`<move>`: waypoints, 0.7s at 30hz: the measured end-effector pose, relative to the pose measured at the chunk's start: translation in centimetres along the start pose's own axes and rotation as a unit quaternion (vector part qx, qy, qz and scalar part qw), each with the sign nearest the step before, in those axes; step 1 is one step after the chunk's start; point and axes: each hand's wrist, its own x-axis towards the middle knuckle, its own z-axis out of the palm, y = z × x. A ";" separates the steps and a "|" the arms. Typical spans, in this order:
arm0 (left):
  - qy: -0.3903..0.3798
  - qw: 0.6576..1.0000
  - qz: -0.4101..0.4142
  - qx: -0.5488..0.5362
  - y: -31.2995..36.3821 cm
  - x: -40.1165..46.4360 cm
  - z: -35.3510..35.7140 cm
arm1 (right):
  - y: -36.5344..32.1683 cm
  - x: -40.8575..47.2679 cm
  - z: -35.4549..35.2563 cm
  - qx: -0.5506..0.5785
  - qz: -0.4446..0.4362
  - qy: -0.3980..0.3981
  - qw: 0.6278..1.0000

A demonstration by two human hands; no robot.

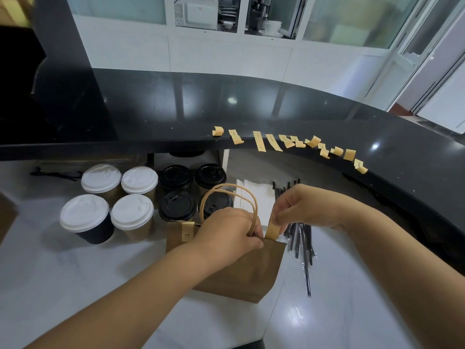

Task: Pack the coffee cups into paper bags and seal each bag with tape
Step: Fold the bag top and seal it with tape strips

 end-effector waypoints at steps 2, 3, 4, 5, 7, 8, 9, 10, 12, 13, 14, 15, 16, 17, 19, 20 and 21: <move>0.000 1.000 -0.003 0.000 0.0 0.0 0.0 | 0.2 0.0 0.1 0.013 -0.009 -0.026 1.000; 0.000 1.000 -0.003 0.002 0.0 0.0 0.0 | 0.3 0.1 0.2 0.019 -0.014 -0.042 0.999; 0.001 1.000 -0.003 0.004 0.0 0.0 0.0 | 0.5 0.1 0.2 0.022 -0.017 -0.055 0.998; 0.002 1.000 -0.002 0.005 0.0 0.0 0.0 | 0.6 0.1 0.3 0.022 -0.019 -0.065 0.997; 0.002 1.000 -0.002 0.006 0.0 -0.1 0.0 | 0.9 0.1 0.4 0.021 -0.021 -0.080 0.996; 0.001 1.000 -0.002 0.006 0.0 -0.1 0.0 | 1.0 0.1 0.5 0.023 -0.023 -0.084 0.996; 0.000 1.000 -0.003 0.007 0.0 0.0 0.0 | 1.0 0.1 0.5 0.023 -0.025 -0.087 0.996; -0.001 1.000 -0.004 0.008 0.0 0.0 0.0 | 1.0 0.0 0.5 0.024 -0.026 -0.088 0.995; -0.003 1.000 -0.006 0.010 0.0 0.1 0.1 | 1.0 -0.2 0.5 0.027 -0.032 -0.090 0.995; -0.004 1.000 -0.006 0.010 0.0 0.1 0.1 | 0.9 -0.3 0.5 0.028 -0.034 -0.091 0.995; -0.005 1.000 -0.004 0.010 0.0 0.1 0.0 | 0.9 -0.4 0.5 0.027 -0.036 -0.091 0.995; -0.006 1.000 -0.001 0.011 0.0 0.2 0.0 | 0.7 -0.6 0.5 0.021 -0.034 -0.086 0.995; -0.009 1.000 0.002 0.012 0.0 0.2 -0.1 | 0.6 -0.8 0.6 0.009 -0.031 -0.076 0.997; -0.013 1.000 0.005 0.017 0.0 0.2 -0.2 | 0.4 -1.0 0.7 -0.010 -0.029 -0.063 0.998; -0.020 0.999 0.008 0.030 0.0 0.2 -0.2 | -0.1 -1.4 1.2 -0.052 -0.029 -0.021 0.998; -0.024 0.999 0.006 0.032 0.0 0.2 -0.2 | -0.4 -1.7 1.5 -0.067 -0.031 0.005 0.997; -0.026 0.999 0.003 0.029 0.0 0.2 -0.2 | -0.6 -2.0 1.7 -0.082 -0.032 0.032 0.996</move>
